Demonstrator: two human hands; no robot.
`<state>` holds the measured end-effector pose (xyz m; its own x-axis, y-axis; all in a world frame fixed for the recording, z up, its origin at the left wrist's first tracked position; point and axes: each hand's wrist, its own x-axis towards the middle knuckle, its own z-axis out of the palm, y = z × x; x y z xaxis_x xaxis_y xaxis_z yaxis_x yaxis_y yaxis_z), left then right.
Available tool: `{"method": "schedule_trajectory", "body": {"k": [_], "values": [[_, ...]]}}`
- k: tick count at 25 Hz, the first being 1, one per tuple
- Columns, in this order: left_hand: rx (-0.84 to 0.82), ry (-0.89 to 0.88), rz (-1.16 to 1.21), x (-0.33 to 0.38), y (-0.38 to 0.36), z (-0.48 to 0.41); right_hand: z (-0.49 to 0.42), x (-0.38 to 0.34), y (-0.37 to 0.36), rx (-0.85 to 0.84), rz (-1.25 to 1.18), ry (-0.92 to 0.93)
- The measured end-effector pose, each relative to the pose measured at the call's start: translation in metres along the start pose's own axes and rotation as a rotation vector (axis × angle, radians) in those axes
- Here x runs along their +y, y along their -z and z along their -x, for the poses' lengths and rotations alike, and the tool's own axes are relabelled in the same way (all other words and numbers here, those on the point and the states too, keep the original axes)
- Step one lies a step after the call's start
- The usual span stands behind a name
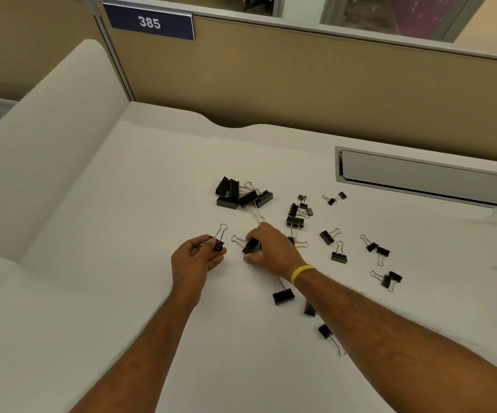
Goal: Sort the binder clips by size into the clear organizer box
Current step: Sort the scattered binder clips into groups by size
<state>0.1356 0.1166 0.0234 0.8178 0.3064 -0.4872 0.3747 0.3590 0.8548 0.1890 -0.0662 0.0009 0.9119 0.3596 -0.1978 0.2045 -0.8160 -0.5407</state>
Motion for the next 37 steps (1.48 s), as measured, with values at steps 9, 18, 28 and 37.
{"method": "schedule_trajectory", "body": {"k": [9, 18, 28, 37], "values": [[-0.093, 0.075, -0.073, -0.026, 0.005, 0.038, 0.072, 0.014, 0.019, 0.238, -0.203, -0.254], [-0.049, 0.109, -0.328, -0.065, 0.008, 0.067, 0.127, 0.001, -0.017, 0.091, 0.288, -0.254], [-0.014, -0.062, -0.735, -0.074, 0.007, 0.077, 0.109, -0.006, -0.015, 0.354, -0.193, -0.283], [-0.06, -0.269, -0.982, -0.048, 0.001, 0.042, 0.043, -0.003, 0.009, 0.267, -0.078, -0.233]]}}
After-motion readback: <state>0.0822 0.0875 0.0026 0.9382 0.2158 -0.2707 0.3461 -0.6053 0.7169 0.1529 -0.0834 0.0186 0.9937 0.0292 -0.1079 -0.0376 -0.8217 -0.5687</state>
